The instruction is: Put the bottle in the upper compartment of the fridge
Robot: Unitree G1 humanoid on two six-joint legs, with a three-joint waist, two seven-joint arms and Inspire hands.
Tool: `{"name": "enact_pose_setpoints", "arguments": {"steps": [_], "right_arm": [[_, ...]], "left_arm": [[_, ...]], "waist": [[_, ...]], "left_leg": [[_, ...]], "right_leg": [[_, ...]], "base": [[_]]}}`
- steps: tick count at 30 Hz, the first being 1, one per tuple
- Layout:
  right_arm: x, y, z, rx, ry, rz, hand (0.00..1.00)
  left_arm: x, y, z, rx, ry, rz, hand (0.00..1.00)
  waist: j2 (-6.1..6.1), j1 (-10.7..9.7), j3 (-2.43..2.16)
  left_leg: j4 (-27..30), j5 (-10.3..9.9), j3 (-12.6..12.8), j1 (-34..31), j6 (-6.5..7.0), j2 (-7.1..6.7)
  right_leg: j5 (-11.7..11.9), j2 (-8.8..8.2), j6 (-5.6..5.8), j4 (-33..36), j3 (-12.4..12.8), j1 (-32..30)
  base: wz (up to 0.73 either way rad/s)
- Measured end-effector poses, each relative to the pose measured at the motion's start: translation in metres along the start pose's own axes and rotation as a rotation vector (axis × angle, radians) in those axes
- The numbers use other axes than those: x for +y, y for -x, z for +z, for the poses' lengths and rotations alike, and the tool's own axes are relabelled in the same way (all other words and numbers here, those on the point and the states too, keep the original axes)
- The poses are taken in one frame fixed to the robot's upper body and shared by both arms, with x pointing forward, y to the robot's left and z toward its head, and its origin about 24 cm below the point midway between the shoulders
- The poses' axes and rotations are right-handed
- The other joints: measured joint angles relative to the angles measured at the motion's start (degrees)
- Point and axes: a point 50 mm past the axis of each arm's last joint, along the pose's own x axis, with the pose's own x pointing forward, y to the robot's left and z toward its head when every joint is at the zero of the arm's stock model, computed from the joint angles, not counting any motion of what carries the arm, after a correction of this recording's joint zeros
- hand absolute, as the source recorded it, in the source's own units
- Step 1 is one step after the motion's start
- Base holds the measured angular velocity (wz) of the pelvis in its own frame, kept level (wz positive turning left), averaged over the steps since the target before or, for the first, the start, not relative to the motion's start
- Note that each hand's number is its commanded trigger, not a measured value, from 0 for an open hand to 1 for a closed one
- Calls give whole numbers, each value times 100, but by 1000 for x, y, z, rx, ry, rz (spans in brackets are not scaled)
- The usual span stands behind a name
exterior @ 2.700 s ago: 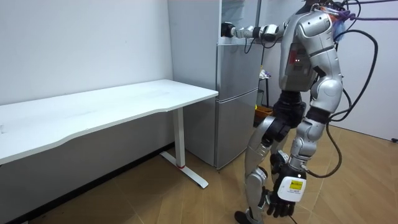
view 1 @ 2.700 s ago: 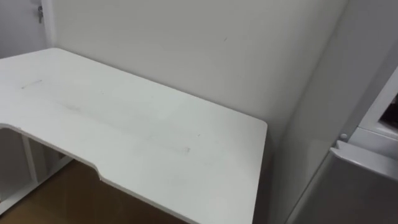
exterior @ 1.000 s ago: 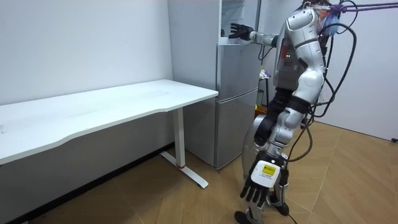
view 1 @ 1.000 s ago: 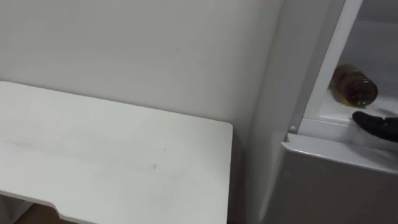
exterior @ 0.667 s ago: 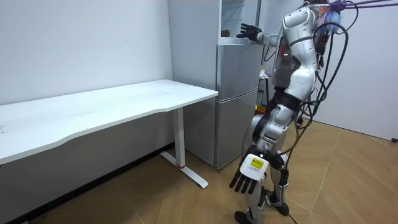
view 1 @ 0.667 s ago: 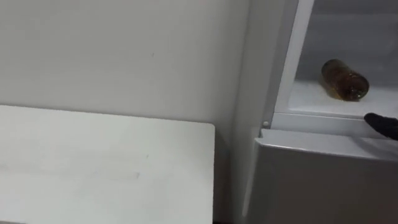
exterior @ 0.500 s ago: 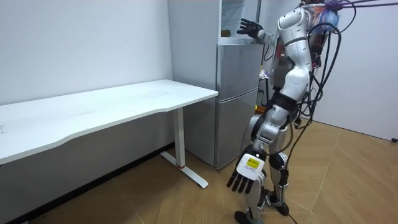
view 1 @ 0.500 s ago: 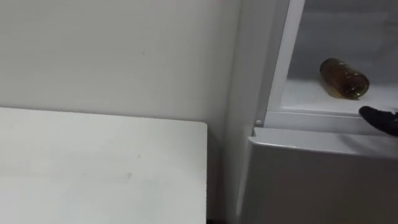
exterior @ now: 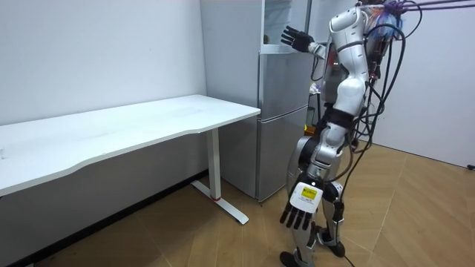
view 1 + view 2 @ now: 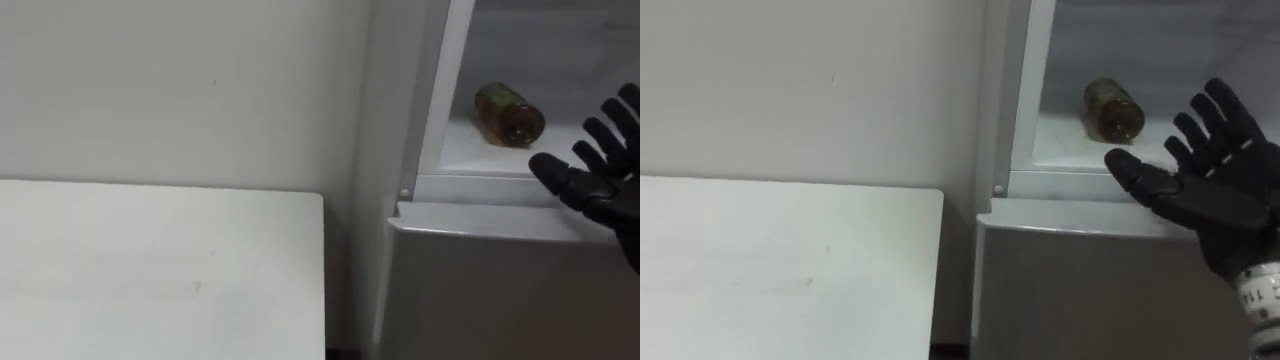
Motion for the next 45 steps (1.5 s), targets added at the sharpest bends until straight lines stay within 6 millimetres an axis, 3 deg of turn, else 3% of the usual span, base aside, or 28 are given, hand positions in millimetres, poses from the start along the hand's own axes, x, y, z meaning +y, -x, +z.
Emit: {"name": "enact_pose_setpoints", "arguments": {"steps": [2, 3, 13, 17, 23, 31, 37, 45], "right_arm": [[0, 3, -4, 13, -25, 32, 0], [2, 5, -7, 13, -58, 54, 0], [13, 38, -24, 5, -175, 150, 0], [16, 44, -25, 1, -32, 143, 0], [30, 49, -8, -131, 177, 110, 0], [23, 65, -7, -180, 341, -42, 0], [12, 89, -21, -96, 477, -173, 0], [-5, 107, -48, 27, 596, -283, 0]], "left_arm": [[1, 0, -3, 9, -6, -1, 0], [1, 0, -3, 11, -6, -5, 0], [-14, -3, -5, 24, -96, -61, 0], [-19, -4, -2, 1, -122, -71, 0], [-24, -7, 1, -11, -130, -75, 0], [-26, -7, 3, -28, -126, -76, 0], [-26, -8, 2, -16, -136, -76, 0], [-32, -9, 2, -6, -195, -95, 0]], "waist": [[49, -25, -8], [72, -55, 11], [49, -108, 24], [79, -114, 12], [80, -182, 4], [112, -276, 18], [129, -290, 21], [141, -291, 40]], "left_leg": [[-2, 0, 0, 20, 0, 2], [-7, -1, 5, 55, -1, 5], [111, -56, 148, 46, 4, 36], [113, -77, 261, 34, 11, 52], [73, -103, 350, 58, -8, 75], [66, -176, 458, 101, -25, 117], [60, -181, 528, 99, -24, 131], [30, -183, 622, 125, -20, 134]], "right_leg": [[0, 2, 1, -2, 11, 26], [-1, 7, 1, -7, 23, 62], [-5, 25, 5, -8, 196, -35], [-3, 37, 8, 17, 343, -115], [-5, 50, 10, 9, 387, -124], [-3, 82, 9, 55, 516, -144], [-3, 82, 9, 119, 537, -226], [-24, 75, 4, 159, 641, -294]], "base": [[0], [0], [-8], [-16], [-6], [-9], [-6], [-6]]}}
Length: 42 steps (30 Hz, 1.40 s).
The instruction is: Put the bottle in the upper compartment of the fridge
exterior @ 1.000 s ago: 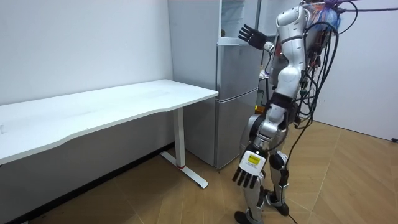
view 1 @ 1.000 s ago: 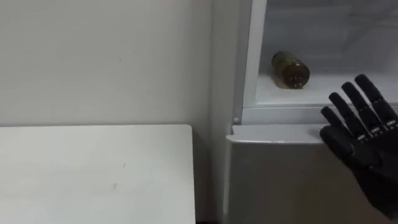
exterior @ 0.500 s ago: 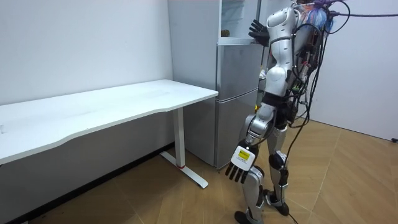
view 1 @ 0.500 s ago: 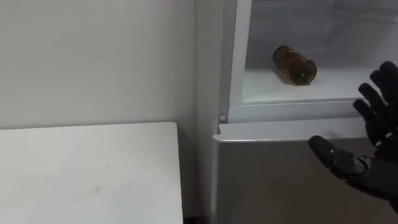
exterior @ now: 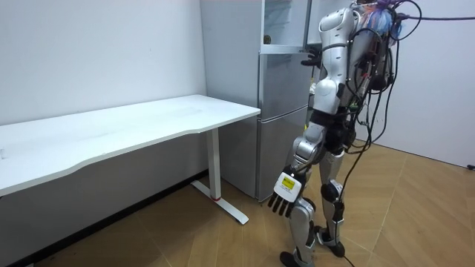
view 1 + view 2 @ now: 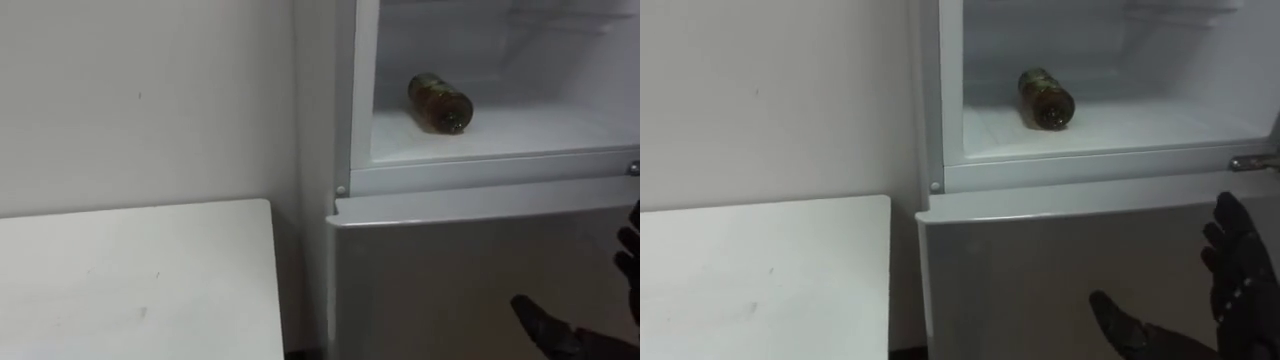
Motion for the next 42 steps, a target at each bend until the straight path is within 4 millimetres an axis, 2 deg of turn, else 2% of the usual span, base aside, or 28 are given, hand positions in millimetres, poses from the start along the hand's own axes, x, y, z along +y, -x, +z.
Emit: {"name": "enact_pose_setpoints", "arguments": {"steps": [3, 7, 11, 13, 19, 21, 27, 32, 35, 42], "right_arm": [[-6, 3, -14, 53, 32, -66, 0], [-11, 5, -22, 71, 42, -132, 0], [-20, 14, -47, 167, 79, -185, 0], [-23, 26, -71, 294, 57, -213, 0], [-25, 60, -110, 526, 32, -256, 0], [-31, 80, -129, 640, 68, -278, 0], [-52, 130, -161, 903, 115, -375, 0], [-56, 151, -171, 1007, 150, -401, 0], [-63, 168, -177, 1084, 194, -417, 0], [-67, 193, -183, 1209, 147, -430, 0]], "left_arm": [[-2, 0, 0, 1, -18, 2, 0], [-2, 0, 0, -2, -19, 2, 0], [-1, 0, 0, -5, -19, 9, 0], [-3, 0, 2, -16, -30, 13, 0], [-5, -1, 5, -28, -31, 7, 0], [-5, 0, 3, -22, -29, 9, 0], [-8, 0, -1, -11, -49, 14, 0], [-7, 1, -2, -14, -48, 34, 0], [-8, 1, -2, -13, -50, 48, 0], [-12, 1, -5, -5, -61, 54, 0]], "waist": [[8, -1, -8], [29, -3, -20], [32, -9, -15], [24, -10, -19], [96, -22, -22], [116, -14, -19], [136, -27, -10], [159, -152, -16], [151, -160, -21], [148, -199, -22]], "left_leg": [[45, 2, 12, -2, 2, -5], [24, 2, 12, 25, 2, -8], [-14, 2, 1, 33, 1, -19], [-12, 1, -18, 43, 2, -31], [-21, -2, -19, 53, 4, -37], [-58, -2, -20, 129, 3, -49], [-63, -7, -22, 221, 3, -61], [-49, -9, -34, 229, 4, -60], [-41, -9, -34, 232, 4, -60], [-35, -9, -31, 266, 6, -56]], "right_leg": [[-9, -2, 3, 24, 31, -33], [-15, -2, 9, 19, 30, -19], [-24, -10, 14, -11, 7, 17], [-26, -15, 18, -46, -12, 56], [-29, -17, 24, -66, -5, 41], [-45, -24, 43, -67, -4, 132], [-72, -36, 50, -68, -16, 197], [-85, -41, 44, -71, -18, 193], [-90, -44, 43, -55, -16, 213], [-98, -43, 42, -41, -7, 216]], "base": [[-4], [0], [1], [5], [0], [0], [1], [0], [0], [0]]}}
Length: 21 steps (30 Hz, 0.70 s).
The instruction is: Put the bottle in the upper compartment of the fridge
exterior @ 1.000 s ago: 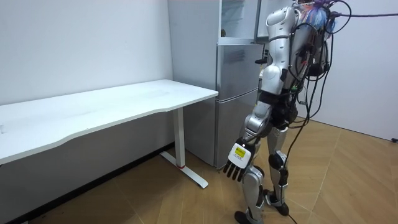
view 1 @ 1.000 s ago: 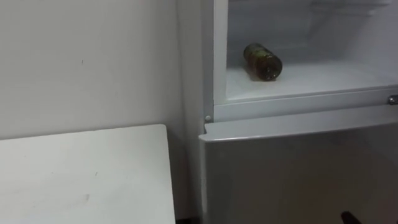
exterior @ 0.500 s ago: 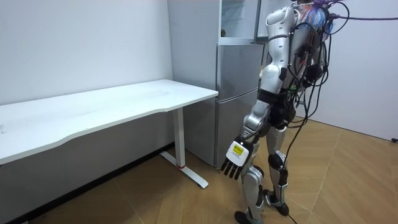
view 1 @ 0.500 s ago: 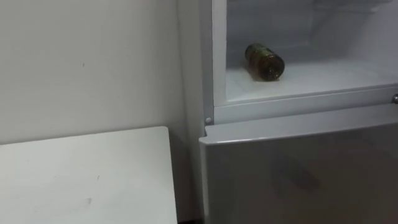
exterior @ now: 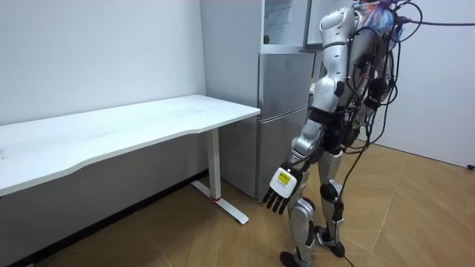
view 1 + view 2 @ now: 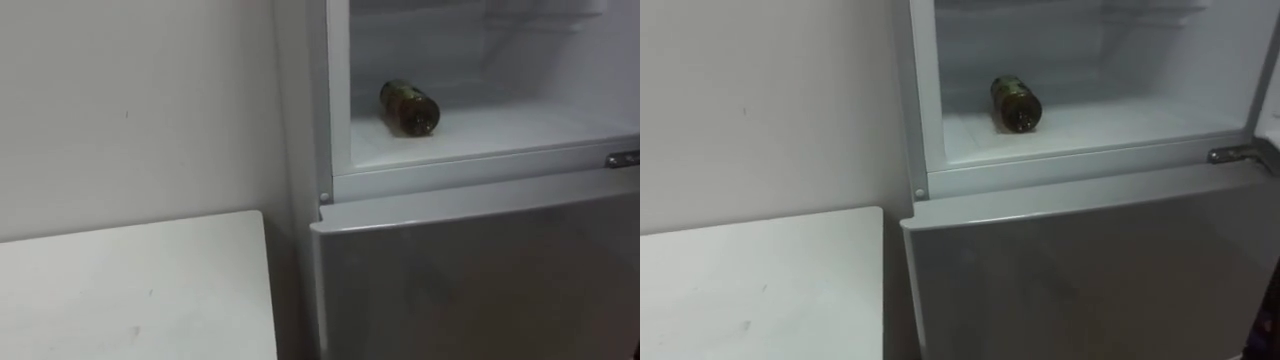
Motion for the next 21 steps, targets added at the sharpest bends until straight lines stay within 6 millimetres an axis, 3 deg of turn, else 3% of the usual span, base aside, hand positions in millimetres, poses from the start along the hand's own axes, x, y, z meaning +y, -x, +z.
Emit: {"name": "enact_pose_setpoints", "arguments": {"steps": [8, 21], "right_arm": [[2, 2, -14, 110, -70, 43, 0], [-3, -10, 2, 133, -300, 5, 0]], "left_arm": [[1, 0, 0, 8, 9, -4, 0], [2, 0, -1, 15, 26, -5, 0]], "waist": [[-24, -65, 4], [-74, -183, -2]], "left_leg": [[-2, -15, 18, 49, -9, 1], [-2, -24, 14, 56, -25, -2]], "right_leg": [[-85, -12, -10, 109, 35, -12], [-154, -22, -16, 170, 33, -43]], "base": [[0], [0]]}}
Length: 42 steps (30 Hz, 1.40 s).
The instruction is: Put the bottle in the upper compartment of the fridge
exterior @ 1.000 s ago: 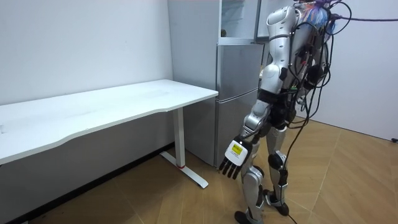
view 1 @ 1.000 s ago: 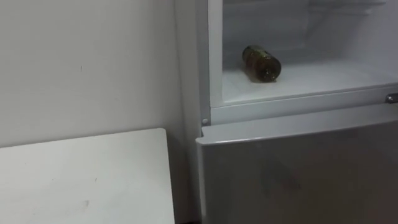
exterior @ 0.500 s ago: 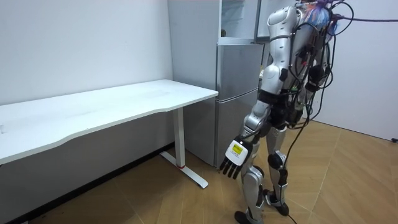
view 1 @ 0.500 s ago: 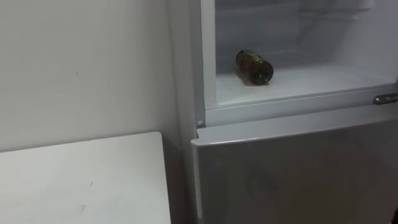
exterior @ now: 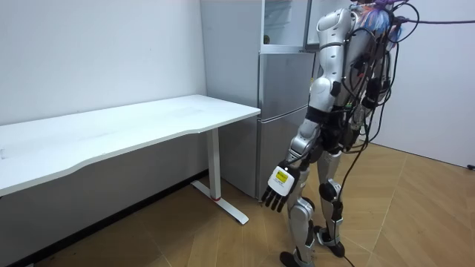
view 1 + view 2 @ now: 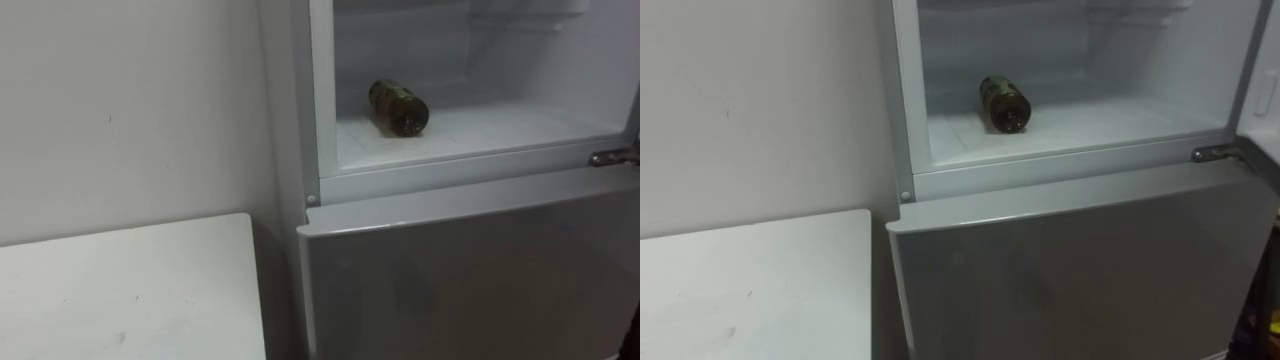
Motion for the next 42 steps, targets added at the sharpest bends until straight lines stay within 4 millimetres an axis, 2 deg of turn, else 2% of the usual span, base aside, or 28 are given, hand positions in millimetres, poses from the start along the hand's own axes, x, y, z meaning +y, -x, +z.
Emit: {"name": "enact_pose_setpoints", "arguments": {"steps": [3, 7, 10, 16, 18, 20, 24, 27, 31, 32, 36, 42], "right_arm": [[-8, -3, 4, 9, -81, -44, 0], [-19, -4, 8, 5, -180, -91, 0], [-24, -6, 22, -32, -251, -120, 0], [-23, -8, 77, -200, -335, -114, 0], [-24, -4, 105, -297, -376, -110, 0], [-26, 0, 124, -368, -394, -112, 0], [-27, 12, 162, -505, -508, -104, 0], [-29, 20, 178, -563, -574, -114, 0], [-28, 36, 202, -664, -630, -92, 0], [-26, 44, 210, -702, -650, -76, 0], [-20, 71, 237, -840, -682, -36, 0], [-9, 105, 269, -996, -699, 35, 0]], "left_arm": [[3, 0, -1, 1, 24, 14, 0], [7, 1, 3, -25, 54, 28, 0], [12, 1, 4, -34, 86, 47, 0], [22, 3, 2, -50, 111, 78, 0], [27, 6, 1, -66, 124, 95, 0], [33, 7, -1, -76, 143, 116, 0], [39, 7, 1, -86, 135, 133, 0], [39, 7, 2, -92, 126, 131, 0], [41, 8, 6, -111, 125, 132, 0], [42, 8, 6, -112, 129, 135, 0], [45, 8, 8, -122, 135, 138, 0], [44, 8, 7, -120, 114, 119, 0]], "waist": [[-29, -85, -3], [-59, -88, 3], [-80, -108, -1], [-149, -148, -3], [-216, -186, -7], [-283, -206, -5], [-419, -216, 18], [-510, -218, 28], [-499, -261, 27], [-484, -272, 11], [-421, -328, 7], [-415, -348, 8]], "left_leg": [[-5, 0, 5, 1, 0, 0], [-19, 0, 10, -1, -1, -1], [-36, 0, 14, -1, -1, -3], [-39, 0, 52, -40, -1, -4], [-53, 1, 52, -71, -1, -4], [-79, 3, 57, -59, -4, -4], [-75, 3, 80, -56, -5, -5], [-68, 1, 80, -72, -9, -3], [-52, -4, 80, -150, -12, -1], [-54, -4, 80, -148, -12, -2], [-52, -3, 81, -146, -12, 0], [-55, -3, 141, -132, -12, 2]], "right_leg": [[-4, 3, 2, -18, 2, 0], [-7, 2, 2, -17, 2, -10], [-7, 0, 2, -6, 7, -20], [-13, -1, 7, 32, 49, -102], [-13, -1, 6, 26, 45, -134], [-9, 5, 4, 9, 45, -125], [-9, 0, 4, -7, 48, -119], [-10, 4, 5, -11, 47, -129], [-11, 2, 5, 3, 51, -205], [-11, 1, 5, 3, 52, -204], [-10, 7, 4, 30, 52, -202], [-15, 10, 2, 37, 128, -240]], "base": [[0], [0], [0], [-3], [0], [0], [-2], [0], [0], [0], [0], [-5]]}}
